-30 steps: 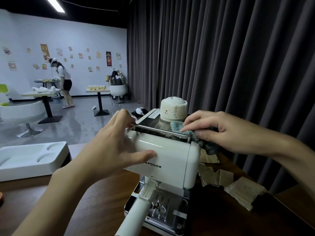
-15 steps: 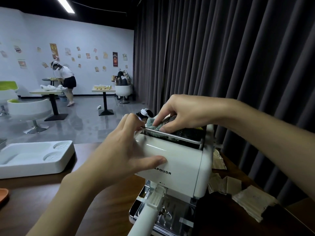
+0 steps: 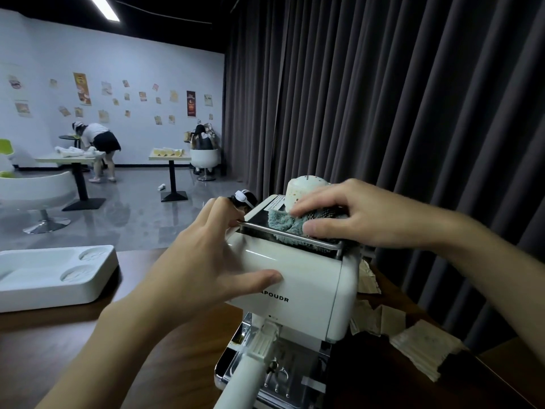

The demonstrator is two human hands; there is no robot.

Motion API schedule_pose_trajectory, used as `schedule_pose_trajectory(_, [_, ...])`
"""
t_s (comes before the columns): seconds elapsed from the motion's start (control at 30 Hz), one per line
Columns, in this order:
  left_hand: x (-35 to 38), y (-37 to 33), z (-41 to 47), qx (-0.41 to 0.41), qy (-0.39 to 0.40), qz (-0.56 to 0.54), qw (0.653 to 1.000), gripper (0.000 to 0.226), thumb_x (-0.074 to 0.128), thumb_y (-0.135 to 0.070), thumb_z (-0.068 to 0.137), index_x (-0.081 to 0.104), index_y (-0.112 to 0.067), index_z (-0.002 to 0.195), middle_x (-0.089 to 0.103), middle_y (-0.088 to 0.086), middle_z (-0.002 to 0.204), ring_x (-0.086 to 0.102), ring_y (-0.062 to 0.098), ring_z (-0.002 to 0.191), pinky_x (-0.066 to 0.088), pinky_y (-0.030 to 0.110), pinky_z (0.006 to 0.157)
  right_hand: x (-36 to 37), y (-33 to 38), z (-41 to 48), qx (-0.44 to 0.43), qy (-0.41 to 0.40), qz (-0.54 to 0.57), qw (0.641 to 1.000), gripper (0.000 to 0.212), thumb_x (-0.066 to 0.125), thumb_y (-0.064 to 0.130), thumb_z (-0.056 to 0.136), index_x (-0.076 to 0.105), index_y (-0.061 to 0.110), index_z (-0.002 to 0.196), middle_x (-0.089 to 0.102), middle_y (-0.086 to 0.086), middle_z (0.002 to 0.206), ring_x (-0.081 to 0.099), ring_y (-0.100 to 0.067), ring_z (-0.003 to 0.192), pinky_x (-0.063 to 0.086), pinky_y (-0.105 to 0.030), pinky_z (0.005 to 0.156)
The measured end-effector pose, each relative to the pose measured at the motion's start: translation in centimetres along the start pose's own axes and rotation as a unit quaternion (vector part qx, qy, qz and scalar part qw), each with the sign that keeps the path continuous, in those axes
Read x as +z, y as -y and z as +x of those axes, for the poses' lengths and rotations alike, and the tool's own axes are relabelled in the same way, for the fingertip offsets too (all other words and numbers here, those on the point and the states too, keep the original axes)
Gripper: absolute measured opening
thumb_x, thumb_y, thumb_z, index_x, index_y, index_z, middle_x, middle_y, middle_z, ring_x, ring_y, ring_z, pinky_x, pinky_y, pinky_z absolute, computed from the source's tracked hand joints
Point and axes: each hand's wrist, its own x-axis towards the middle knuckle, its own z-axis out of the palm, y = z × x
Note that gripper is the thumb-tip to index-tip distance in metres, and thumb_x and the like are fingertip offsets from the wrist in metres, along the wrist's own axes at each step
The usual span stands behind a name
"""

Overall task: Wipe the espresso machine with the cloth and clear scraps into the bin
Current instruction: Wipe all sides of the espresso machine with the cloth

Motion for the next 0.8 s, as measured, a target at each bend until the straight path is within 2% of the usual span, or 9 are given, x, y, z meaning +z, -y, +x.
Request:
schedule_pose_trajectory(0.1, [0.0,0.0,-0.1,0.001,-0.005,0.01,1.0,0.074,0.062,-0.087,0.051,0.034,-0.044,0.104,0.045,-0.03,0.116,0.05,-0.012,0.108,0.046,0.019,0.08,1.9,-0.8,-3.7,0.005,-0.182,0.037,0.983,0.051,0.056,0.068,0.08,0.055,0.047,0.126,0.055,0.027,0.123,0.048,0.007,0.112,0.038,-0.019,0.09])
schedule_pose_trajectory(0.17, [0.1,-0.2,-0.2,0.005,-0.01,0.019,1.0,0.073,0.062,-0.087,0.053,0.034,-0.043,0.103,0.047,-0.027,0.113,0.052,-0.011,0.104,0.046,0.018,0.076,4.3,-0.7,-6.4,0.067,-0.244,0.134,0.958,0.075,0.058,0.086,0.059,0.043,0.057,0.126,0.05,0.023,0.116,0.052,0.002,0.1,0.042,-0.017,0.082])
schedule_pose_trajectory(0.2, [0.2,-0.4,-0.3,0.006,-0.014,0.022,1.0,0.072,0.063,-0.086,0.054,0.035,-0.041,0.103,0.048,-0.024,0.11,0.056,-0.005,0.097,0.049,0.022,0.074,5.7,-0.4,-7.4,0.105,-0.239,0.184,0.948,0.088,0.06,0.092,0.047,0.037,0.06,0.126,0.048,0.023,0.118,0.053,0.003,0.101,0.046,-0.02,0.085])
schedule_pose_trajectory(0.27, [0.6,-1.0,-0.7,0.014,-0.027,0.041,0.999,0.073,0.063,-0.086,0.055,0.035,-0.038,0.104,0.05,-0.018,0.109,0.058,0.004,0.087,0.053,0.032,0.073,8.1,-0.2,-8.2,0.145,-0.212,0.237,0.937,0.118,0.069,0.091,0.032,0.026,0.057,0.137,0.041,0.029,0.133,0.051,0.004,0.117,0.046,-0.033,0.101])
schedule_pose_trajectory(0.33, [1.1,-1.7,-1.2,0.025,-0.049,0.07,0.996,0.075,0.061,-0.086,0.057,0.037,-0.032,0.104,0.053,-0.012,0.108,0.056,0.009,0.09,0.053,0.036,0.073,9.5,-0.5,-8.2,0.164,-0.226,0.248,0.928,0.139,0.076,0.086,0.023,0.017,0.051,0.144,0.035,0.028,0.144,0.046,0.002,0.128,0.041,-0.039,0.109])
schedule_pose_trajectory(0.5, [1.9,-3.0,-1.4,0.043,-0.078,0.108,0.99,0.07,0.057,-0.084,0.063,0.036,-0.027,0.097,0.052,-0.007,0.099,0.053,0.015,0.083,0.044,0.03,0.065,9.5,-1.9,-7.5,0.184,-0.267,0.252,0.912,0.149,0.08,0.08,0.018,0.021,0.039,0.148,0.039,0.037,0.128,0.044,0.005,0.126,0.038,-0.035,0.112])
schedule_pose_trajectory(0.6, [3.1,-4.0,-1.0,0.052,-0.095,0.155,0.982,0.07,0.059,-0.083,0.067,0.035,-0.022,0.092,0.047,-0.005,0.091,0.047,0.019,0.076,0.04,0.032,0.061,8.3,-3.3,-7.7,0.174,-0.259,0.302,0.901,0.153,0.087,0.069,0.02,0.022,0.027,0.152,0.042,0.021,0.139,0.046,0.006,0.124,0.037,-0.029,0.11])
schedule_pose_trajectory(0.73, [5.2,-5.2,-0.6,0.056,-0.13,0.18,0.974,0.066,0.062,-0.076,0.071,0.038,-0.02,0.094,0.045,-0.003,0.09,0.049,0.023,0.081,0.043,0.033,0.065,6.3,-6.0,-7.8,0.16,-0.217,0.35,0.897,0.14,0.095,0.035,0.039,0.015,0.019,0.154,0.044,0.014,0.142,0.051,0.007,0.119,0.044,-0.025,0.103])
schedule_pose_trajectory(0.8, [5.8,-5.6,-0.3,0.063,-0.12,0.163,0.977,0.06,0.062,-0.073,0.073,0.042,-0.021,0.097,0.046,-0.005,0.093,0.049,0.022,0.085,0.046,0.035,0.068,5.3,-7.3,-8.0,0.16,-0.2,0.369,0.893,0.13,0.086,0.017,0.047,0.013,0.018,0.154,0.045,0.012,0.142,0.053,0.011,0.11,0.051,-0.017,0.088])
